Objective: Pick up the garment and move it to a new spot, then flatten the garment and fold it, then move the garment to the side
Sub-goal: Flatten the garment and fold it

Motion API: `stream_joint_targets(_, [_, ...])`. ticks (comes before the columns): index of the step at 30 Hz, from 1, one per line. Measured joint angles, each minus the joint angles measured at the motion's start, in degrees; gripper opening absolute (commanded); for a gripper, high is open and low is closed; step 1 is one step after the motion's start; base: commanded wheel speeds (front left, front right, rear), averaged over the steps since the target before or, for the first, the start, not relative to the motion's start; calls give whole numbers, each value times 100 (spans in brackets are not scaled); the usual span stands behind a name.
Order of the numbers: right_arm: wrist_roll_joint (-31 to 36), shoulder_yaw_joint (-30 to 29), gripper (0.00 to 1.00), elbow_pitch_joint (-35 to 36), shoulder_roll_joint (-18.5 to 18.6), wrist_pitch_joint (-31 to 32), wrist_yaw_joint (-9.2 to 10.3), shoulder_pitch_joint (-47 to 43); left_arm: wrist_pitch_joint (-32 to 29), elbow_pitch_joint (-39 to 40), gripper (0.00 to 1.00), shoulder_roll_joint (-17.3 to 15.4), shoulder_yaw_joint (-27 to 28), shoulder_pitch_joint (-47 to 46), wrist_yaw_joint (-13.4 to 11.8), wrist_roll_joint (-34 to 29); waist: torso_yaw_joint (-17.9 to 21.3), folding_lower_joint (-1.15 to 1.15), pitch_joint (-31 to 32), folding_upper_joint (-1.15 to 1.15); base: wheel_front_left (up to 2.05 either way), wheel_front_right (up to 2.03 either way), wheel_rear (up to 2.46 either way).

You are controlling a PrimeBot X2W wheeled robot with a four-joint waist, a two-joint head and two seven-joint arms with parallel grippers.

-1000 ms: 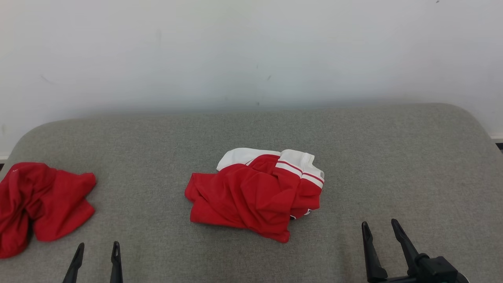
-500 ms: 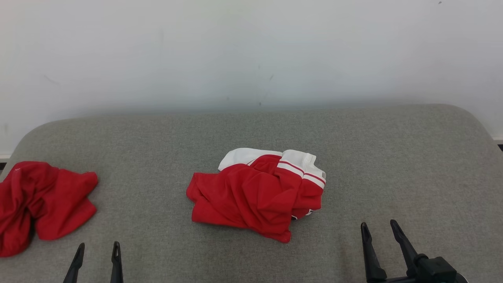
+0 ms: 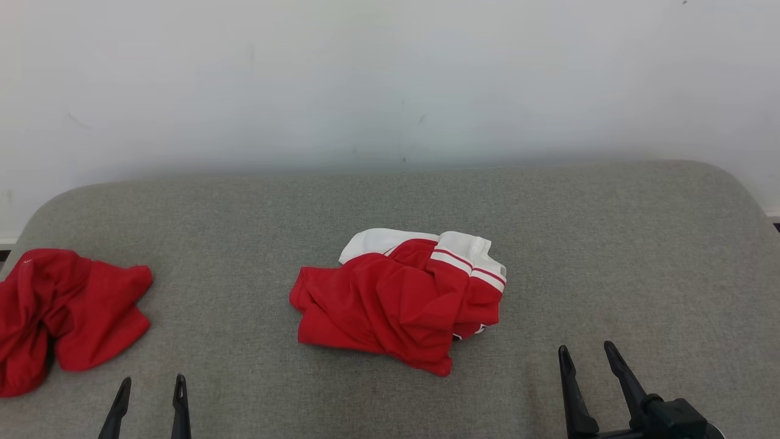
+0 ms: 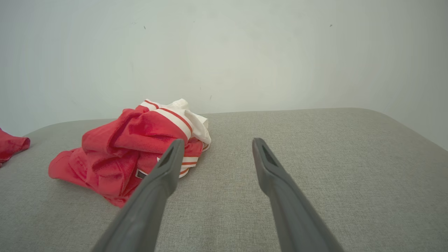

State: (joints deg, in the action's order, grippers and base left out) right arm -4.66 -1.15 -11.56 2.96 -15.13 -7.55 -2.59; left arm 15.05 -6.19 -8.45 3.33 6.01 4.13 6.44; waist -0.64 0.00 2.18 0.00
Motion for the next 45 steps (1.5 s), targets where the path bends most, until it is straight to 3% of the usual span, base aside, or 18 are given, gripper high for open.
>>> stream_joint_targets(8, [33, 97, 100, -33, 0, 0, 0, 67, 0, 9, 100, 56, -22, -4, 35, -14, -56, 0, 4, 0, 0, 0, 0])
stream_joint_targets(14, [199, 371, 100, -285, 11, 0, 0, 673, 0, -24, 100, 103, -140, -98, 78, -25, -233, 0, 1, 0, 0, 0, 0])
stream_joint_targets(22, [202, 641, 100, -1567, 221, 153, 0, 1969, 0, -44, 100, 210, -301, -235, 125, -58, -544, 0, -67, 0, 0, 0, 0])
stream_joint_targets(23, [134, 646, 100, -1979, 256, 275, 0, 2269, 0, -55, 100, 231, -316, -271, 137, -58, -617, 0, -100, 0, 0, 0, 0])
stream_joint_targets(32, [-131, 717, 100, -3452, 381, 782, 0, 3052, 0, -169, 100, 271, -342, -489, 191, -54, -817, 0, -332, 0, 0, 0, 0])
stream_joint_targets(33, [-187, 756, 96, -3554, 379, 783, 0, 3088, 0, -174, 100, 275, -341, -501, 192, -54, -830, 0, -360, 0, 0, 0, 0])
stream_joint_targets(34, [-249, 803, 74, -3655, 378, 803, 0, 3128, 0, -178, 100, 282, -342, -515, 193, -54, -840, 0, -388, 0, 0, 0, 0])
stream_joint_targets(35, [-307, 861, 7, -3761, 377, 826, 0, 3178, 0, -181, 100, 288, -339, -530, 194, -54, -848, 1, -413, 0, 0, 0, 0])
stream_joint_targets(36, [-350, 917, 0, -3831, 376, 821, 0, 3207, 0, -185, 100, 292, -334, -545, 194, -54, -851, 0, -434, 0, 0, 0, 0])
stream_joint_targets(45, [-586, 1160, 0, -3949, 550, 170, 0, 3338, 0, -197, 100, 334, -291, -598, 237, -46, -667, 0, -414, 0, 0, 0, 0])
